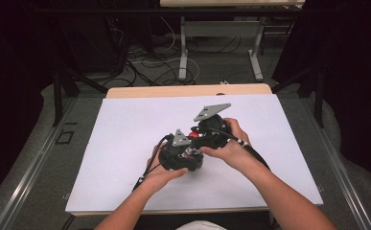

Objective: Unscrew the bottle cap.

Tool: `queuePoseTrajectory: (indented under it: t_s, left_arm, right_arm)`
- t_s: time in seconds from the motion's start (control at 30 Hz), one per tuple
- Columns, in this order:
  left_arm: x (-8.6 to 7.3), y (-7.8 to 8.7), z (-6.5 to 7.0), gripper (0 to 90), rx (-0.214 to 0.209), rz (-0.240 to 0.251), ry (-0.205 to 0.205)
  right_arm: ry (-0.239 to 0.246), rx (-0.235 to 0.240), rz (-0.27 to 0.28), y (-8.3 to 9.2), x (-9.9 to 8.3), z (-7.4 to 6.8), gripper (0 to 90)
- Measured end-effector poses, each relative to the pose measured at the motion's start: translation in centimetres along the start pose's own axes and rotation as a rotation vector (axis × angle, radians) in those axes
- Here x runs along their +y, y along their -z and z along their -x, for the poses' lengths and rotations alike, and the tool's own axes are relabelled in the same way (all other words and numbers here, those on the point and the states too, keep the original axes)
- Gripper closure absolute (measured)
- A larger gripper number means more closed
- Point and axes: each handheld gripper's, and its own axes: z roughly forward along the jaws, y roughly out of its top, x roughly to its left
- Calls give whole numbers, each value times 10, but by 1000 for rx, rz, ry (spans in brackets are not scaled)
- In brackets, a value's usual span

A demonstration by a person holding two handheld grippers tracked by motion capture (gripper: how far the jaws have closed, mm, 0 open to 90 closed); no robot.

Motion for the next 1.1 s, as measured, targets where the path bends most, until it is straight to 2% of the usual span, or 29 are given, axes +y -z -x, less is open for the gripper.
queuePoseTrajectory:
  t_s: [0.1, 0.23, 0.3, 0.33, 0.4, 0.43, 0.47, 0.5, 0.53, 0.57, 0.63, 0.67, 0.7, 0.73, 0.77, 0.8, 0.83, 0.9, 0.93, 0.97, 1.0, 1.03, 1.07, 1.1]
  left_arm:
    - [0, 0, 0, 300, -1, -2, -2]
    - [0, 1, 0, 301, -3, -5, -14]
    - [0, 1, 1, 301, -9, -6, -15]
    - [1, 2, 1, 301, -17, -7, -16]
    - [1, 3, 1, 301, -30, -10, -23]
    - [1, 3, 1, 301, -35, -12, -33]
    - [1, 5, 2, 301, -49, -29, -34]
    - [2, 5, 3, 300, -51, -34, -50]
    - [2, 5, 4, 301, -58, -32, -55]
    - [2, 7, 4, 301, -76, -44, -57]
    - [2, 7, 6, 300, -94, -40, -74]
    - [2, 7, 7, 300, -101, -30, -75]
    - [2, 8, 8, 300, -104, -32, -84]
    - [3, 9, 9, 300, -120, -44, -95]
    - [3, 9, 10, 300, -115, -30, -96]
    - [4, 11, 10, 300, -132, -44, -109]
    - [4, 11, 11, 300, -125, -30, -104]
    - [5, 11, 11, 300, -124, -22, -103]
    - [5, 12, 11, 300, -131, -35, -104]
    - [5, 12, 11, 300, -123, -29, -97]
    - [5, 11, 11, 300, -109, -16, -95]
    - [5, 12, 10, 300, -106, -21, -91]
    - [5, 12, 10, 300, -99, -16, -89]
    - [6, 13, 8, 300, -105, -28, -85]
  right_arm:
    - [9, -2, 3, 0, 0, 0, 601]
    - [34, 27, -7, 1, 1, 1, 606]
    - [47, 59, -20, 2, 2, 4, 608]
    - [78, 100, -34, 2, 3, 7, 608]
    - [90, 113, -36, 3, 4, 10, 609]
    - [130, 169, -48, 3, 5, 13, 609]
    - [130, 169, -48, 3, 5, 13, 609]
    - [133, 196, -60, 4, 6, 15, 609]
    - [192, 252, -73, 5, 7, 19, 609]
    - [192, 252, -73, 5, 7, 19, 609]
    - [243, 317, -75, 5, 8, 25, 608]
    - [310, 381, -84, 6, 10, 28, 608]
    - [326, 403, -85, 7, 10, 29, 608]
    - [326, 403, -85, 7, 10, 29, 608]
    - [355, 430, -89, 8, 11, 30, 608]
    - [382, 455, -95, 8, 11, 32, 608]
    - [410, 478, -86, 9, 12, 34, 607]
    - [414, 495, -74, 10, 12, 35, 606]
    - [390, 492, -77, 11, 12, 35, 592]
    - [390, 492, -77, 11, 12, 35, 592]
    - [362, 482, -84, 11, 12, 34, 549]
    - [335, 444, -65, 12, 12, 31, 459]
    - [341, 423, -57, 13, 12, 30, 424]
    - [341, 423, -57, 13, 12, 30, 424]
